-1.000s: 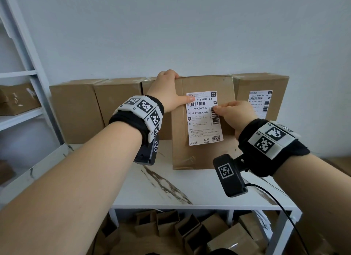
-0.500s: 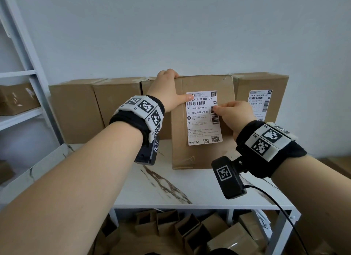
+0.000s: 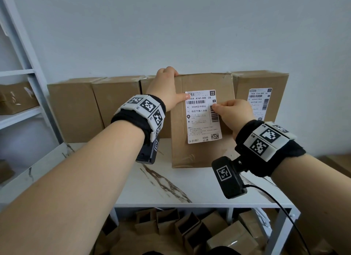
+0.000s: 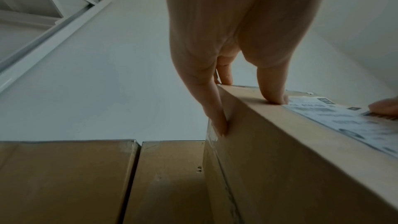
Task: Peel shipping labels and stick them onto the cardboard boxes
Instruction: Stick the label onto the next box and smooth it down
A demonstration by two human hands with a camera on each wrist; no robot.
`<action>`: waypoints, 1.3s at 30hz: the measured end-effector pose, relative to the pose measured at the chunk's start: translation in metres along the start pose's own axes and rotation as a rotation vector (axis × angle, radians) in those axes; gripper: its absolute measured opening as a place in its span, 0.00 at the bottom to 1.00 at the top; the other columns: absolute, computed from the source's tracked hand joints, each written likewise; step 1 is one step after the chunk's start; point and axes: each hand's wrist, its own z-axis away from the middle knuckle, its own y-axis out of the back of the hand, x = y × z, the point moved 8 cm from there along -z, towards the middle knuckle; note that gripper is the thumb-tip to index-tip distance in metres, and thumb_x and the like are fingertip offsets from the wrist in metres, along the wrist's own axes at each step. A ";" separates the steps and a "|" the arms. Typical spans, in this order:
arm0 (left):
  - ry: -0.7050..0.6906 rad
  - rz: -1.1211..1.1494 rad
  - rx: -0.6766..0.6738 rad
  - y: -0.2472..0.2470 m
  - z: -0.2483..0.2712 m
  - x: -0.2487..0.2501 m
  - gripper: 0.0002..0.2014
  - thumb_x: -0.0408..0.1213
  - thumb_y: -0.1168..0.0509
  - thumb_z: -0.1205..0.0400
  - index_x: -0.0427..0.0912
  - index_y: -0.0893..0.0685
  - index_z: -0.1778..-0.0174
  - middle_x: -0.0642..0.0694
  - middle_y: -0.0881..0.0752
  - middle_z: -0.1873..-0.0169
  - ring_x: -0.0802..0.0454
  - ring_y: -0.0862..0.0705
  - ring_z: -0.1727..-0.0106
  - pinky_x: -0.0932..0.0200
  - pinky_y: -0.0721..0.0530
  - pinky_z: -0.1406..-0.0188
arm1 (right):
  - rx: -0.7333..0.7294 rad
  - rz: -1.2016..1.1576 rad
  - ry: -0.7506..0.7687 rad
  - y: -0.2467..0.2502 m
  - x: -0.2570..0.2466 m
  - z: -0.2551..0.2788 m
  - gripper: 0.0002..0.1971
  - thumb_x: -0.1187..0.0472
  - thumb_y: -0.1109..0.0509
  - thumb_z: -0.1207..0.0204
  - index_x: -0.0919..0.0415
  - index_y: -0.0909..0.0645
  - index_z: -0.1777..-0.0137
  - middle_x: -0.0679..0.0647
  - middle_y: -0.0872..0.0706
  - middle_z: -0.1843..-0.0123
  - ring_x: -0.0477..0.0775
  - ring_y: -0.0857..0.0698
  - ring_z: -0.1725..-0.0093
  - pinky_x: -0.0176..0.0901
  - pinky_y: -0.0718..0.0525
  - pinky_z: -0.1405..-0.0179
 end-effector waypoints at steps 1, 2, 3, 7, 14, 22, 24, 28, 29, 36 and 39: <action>-0.001 -0.003 0.001 0.000 0.000 0.000 0.34 0.48 0.27 0.26 0.41 0.32 0.28 0.44 0.30 0.29 0.49 0.27 0.30 0.59 0.30 0.35 | 0.002 0.010 0.009 0.000 -0.001 0.000 0.14 0.59 0.30 0.24 0.57 0.21 0.71 0.59 0.10 0.56 0.61 0.10 0.53 0.60 0.13 0.47; -0.003 -0.004 0.001 0.000 0.000 0.000 0.34 0.48 0.27 0.26 0.41 0.32 0.28 0.44 0.30 0.29 0.49 0.26 0.30 0.59 0.30 0.35 | 0.004 0.020 0.018 0.000 -0.001 0.000 0.14 0.58 0.30 0.24 0.57 0.21 0.72 0.59 0.09 0.56 0.61 0.10 0.53 0.60 0.13 0.48; -0.004 -0.004 0.000 0.000 0.000 0.000 0.34 0.48 0.27 0.26 0.41 0.32 0.28 0.44 0.30 0.29 0.49 0.26 0.31 0.59 0.30 0.35 | 0.006 0.029 0.028 0.000 -0.002 0.001 0.14 0.58 0.30 0.24 0.57 0.21 0.72 0.59 0.09 0.57 0.61 0.10 0.53 0.60 0.13 0.48; -0.003 -0.008 -0.003 -0.001 -0.001 0.000 0.34 0.48 0.27 0.26 0.41 0.32 0.28 0.44 0.30 0.29 0.49 0.26 0.31 0.59 0.30 0.36 | 0.003 0.070 0.064 0.001 -0.002 -0.001 0.11 0.56 0.28 0.26 0.62 0.16 0.66 0.57 0.09 0.59 0.58 0.10 0.55 0.58 0.12 0.49; -0.005 -0.019 -0.002 -0.001 -0.002 0.000 0.34 0.48 0.27 0.27 0.41 0.32 0.28 0.43 0.29 0.29 0.48 0.25 0.32 0.59 0.29 0.36 | 0.014 0.161 0.098 0.004 -0.001 -0.006 0.14 0.52 0.21 0.34 0.55 0.21 0.72 0.49 0.12 0.64 0.47 0.15 0.64 0.46 0.14 0.56; -0.008 -0.027 0.001 -0.001 -0.001 0.000 0.34 0.49 0.27 0.26 0.41 0.32 0.28 0.43 0.30 0.29 0.48 0.25 0.32 0.59 0.29 0.37 | 0.010 0.330 0.159 0.006 -0.009 -0.007 0.15 0.48 0.22 0.34 0.53 0.22 0.72 0.42 0.19 0.72 0.38 0.24 0.72 0.33 0.30 0.77; -0.008 -0.026 0.002 0.000 -0.001 0.000 0.34 0.49 0.27 0.26 0.41 0.32 0.28 0.43 0.30 0.29 0.48 0.26 0.32 0.58 0.29 0.36 | 0.006 0.375 0.174 0.007 -0.011 -0.006 0.17 0.47 0.22 0.34 0.54 0.23 0.74 0.43 0.20 0.74 0.39 0.24 0.73 0.34 0.31 0.77; -0.010 -0.028 -0.004 -0.001 -0.002 0.000 0.34 0.49 0.27 0.26 0.41 0.32 0.28 0.43 0.30 0.29 0.48 0.25 0.32 0.58 0.29 0.36 | 0.044 0.410 0.175 0.014 -0.011 -0.008 0.22 0.45 0.22 0.35 0.56 0.28 0.76 0.46 0.22 0.73 0.44 0.25 0.73 0.37 0.30 0.76; -0.010 -0.027 -0.005 -0.001 -0.002 0.000 0.34 0.49 0.27 0.26 0.41 0.32 0.28 0.43 0.30 0.29 0.48 0.25 0.32 0.58 0.29 0.36 | 0.050 0.413 0.180 0.014 -0.011 -0.009 0.22 0.46 0.22 0.34 0.56 0.29 0.76 0.47 0.22 0.73 0.45 0.26 0.73 0.38 0.30 0.74; -0.013 -0.013 -0.006 -0.001 -0.001 -0.002 0.34 0.48 0.27 0.26 0.41 0.32 0.28 0.44 0.30 0.29 0.49 0.26 0.32 0.59 0.29 0.37 | 0.054 0.490 0.211 0.013 -0.022 -0.011 0.16 0.50 0.24 0.31 0.61 0.24 0.56 0.53 0.21 0.58 0.52 0.23 0.60 0.39 0.27 0.68; -0.011 -0.015 -0.004 0.000 -0.001 -0.002 0.34 0.49 0.27 0.27 0.42 0.32 0.28 0.44 0.30 0.29 0.49 0.26 0.32 0.59 0.29 0.37 | 0.058 0.440 0.248 0.011 -0.043 -0.013 0.42 0.51 0.19 0.37 0.61 0.38 0.28 0.58 0.31 0.30 0.55 0.25 0.40 0.46 0.23 0.42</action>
